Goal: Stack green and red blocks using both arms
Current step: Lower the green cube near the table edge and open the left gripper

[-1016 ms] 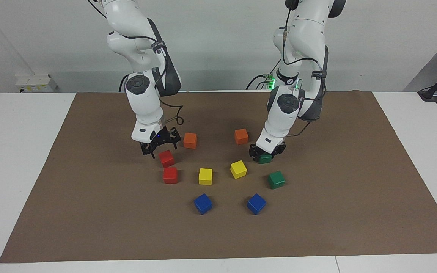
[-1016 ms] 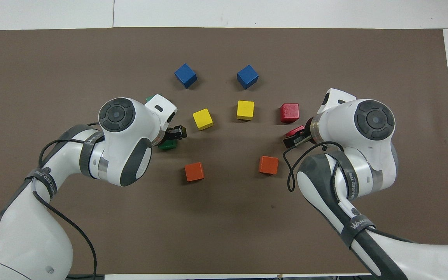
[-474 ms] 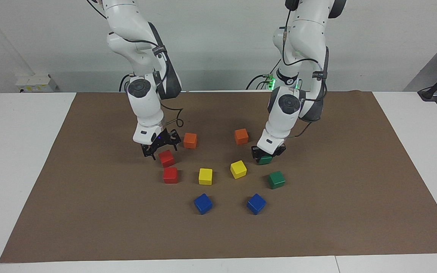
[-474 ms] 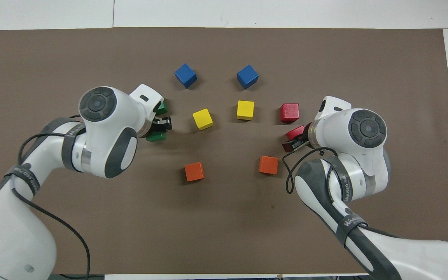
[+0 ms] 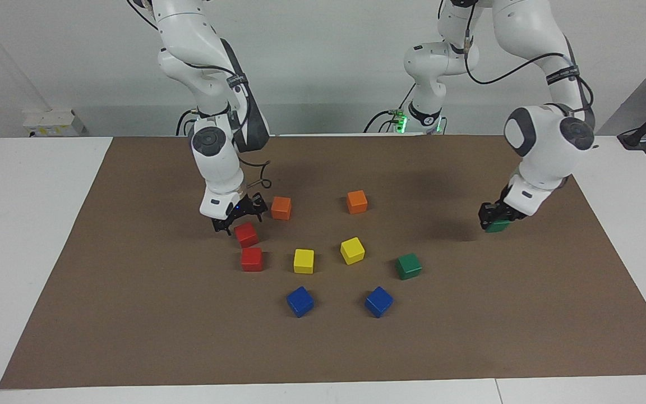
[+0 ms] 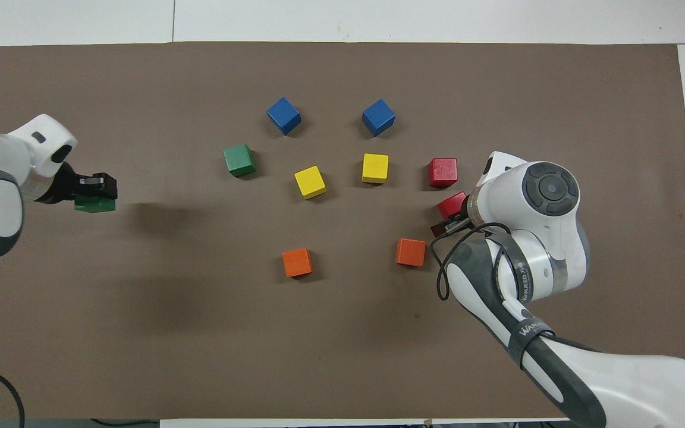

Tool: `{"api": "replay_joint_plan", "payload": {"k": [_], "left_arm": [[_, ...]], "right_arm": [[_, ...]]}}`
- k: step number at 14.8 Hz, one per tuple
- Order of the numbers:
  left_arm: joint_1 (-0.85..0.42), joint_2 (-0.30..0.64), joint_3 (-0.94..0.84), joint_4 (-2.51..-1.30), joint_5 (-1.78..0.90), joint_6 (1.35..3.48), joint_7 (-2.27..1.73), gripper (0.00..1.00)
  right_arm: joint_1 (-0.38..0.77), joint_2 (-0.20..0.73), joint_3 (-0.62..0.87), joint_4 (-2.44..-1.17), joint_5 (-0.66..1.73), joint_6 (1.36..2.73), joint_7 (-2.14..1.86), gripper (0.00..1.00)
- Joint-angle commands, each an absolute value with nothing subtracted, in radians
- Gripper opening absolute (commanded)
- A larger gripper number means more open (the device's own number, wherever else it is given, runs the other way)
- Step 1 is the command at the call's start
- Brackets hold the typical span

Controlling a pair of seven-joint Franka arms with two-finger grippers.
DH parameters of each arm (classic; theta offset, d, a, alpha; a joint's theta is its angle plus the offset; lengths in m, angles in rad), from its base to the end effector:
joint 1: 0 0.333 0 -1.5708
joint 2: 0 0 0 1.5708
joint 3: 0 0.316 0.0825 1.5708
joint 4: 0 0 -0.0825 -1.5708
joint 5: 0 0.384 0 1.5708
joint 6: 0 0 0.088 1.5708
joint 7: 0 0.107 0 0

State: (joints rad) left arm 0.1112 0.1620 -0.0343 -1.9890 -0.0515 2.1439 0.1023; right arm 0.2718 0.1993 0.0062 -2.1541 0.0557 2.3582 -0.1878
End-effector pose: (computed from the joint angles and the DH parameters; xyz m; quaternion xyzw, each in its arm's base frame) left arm 0.5844 0.0434 0.3825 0.9997 0.0016 -0.0013 0.0246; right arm 0.5406 0.1550 0.3076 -0.9772 -0.2115 -0.0015 0.0204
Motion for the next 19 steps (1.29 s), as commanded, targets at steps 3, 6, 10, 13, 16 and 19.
{"api": "replay_joint_plan", "payload": {"k": [3, 6, 10, 13, 16, 19], "left_arm": [[0.284, 0.155, -0.051, -2.063, -0.041, 2.245, 0.317, 0.0], [0.302, 0.167, -0.051, -2.146, -0.041, 2.385, 0.307, 0.0], [0.281, 0.218, -0.051, -2.148, -0.04, 2.428, 0.318, 0.0], [0.265, 0.227, -0.051, -2.148, -0.04, 2.441, 0.328, 0.0], [0.267, 0.232, -0.051, -2.149, -0.04, 2.445, 0.33, 0.0], [0.265, 0.233, -0.051, -2.149, -0.04, 2.447, 0.331, 0.0]], "right_arm": [[0.262, 0.25, 0.011, -2.086, 0.069, 2.309, -0.179, 1.0], [0.271, 0.27, 0.009, -2.054, 0.067, 2.275, -0.144, 1.0], [0.276, 0.279, 0.009, -2.037, 0.057, 2.269, -0.127, 1.0], [0.279, 0.29, 0.009, -2.025, 0.052, 2.267, -0.107, 1.0], [0.278, 0.31, 0.008, -2.026, 0.051, 2.281, -0.101, 0.96], [0.276, 0.311, 0.006, -2.026, 0.051, 2.278, -0.068, 0.84]]}}
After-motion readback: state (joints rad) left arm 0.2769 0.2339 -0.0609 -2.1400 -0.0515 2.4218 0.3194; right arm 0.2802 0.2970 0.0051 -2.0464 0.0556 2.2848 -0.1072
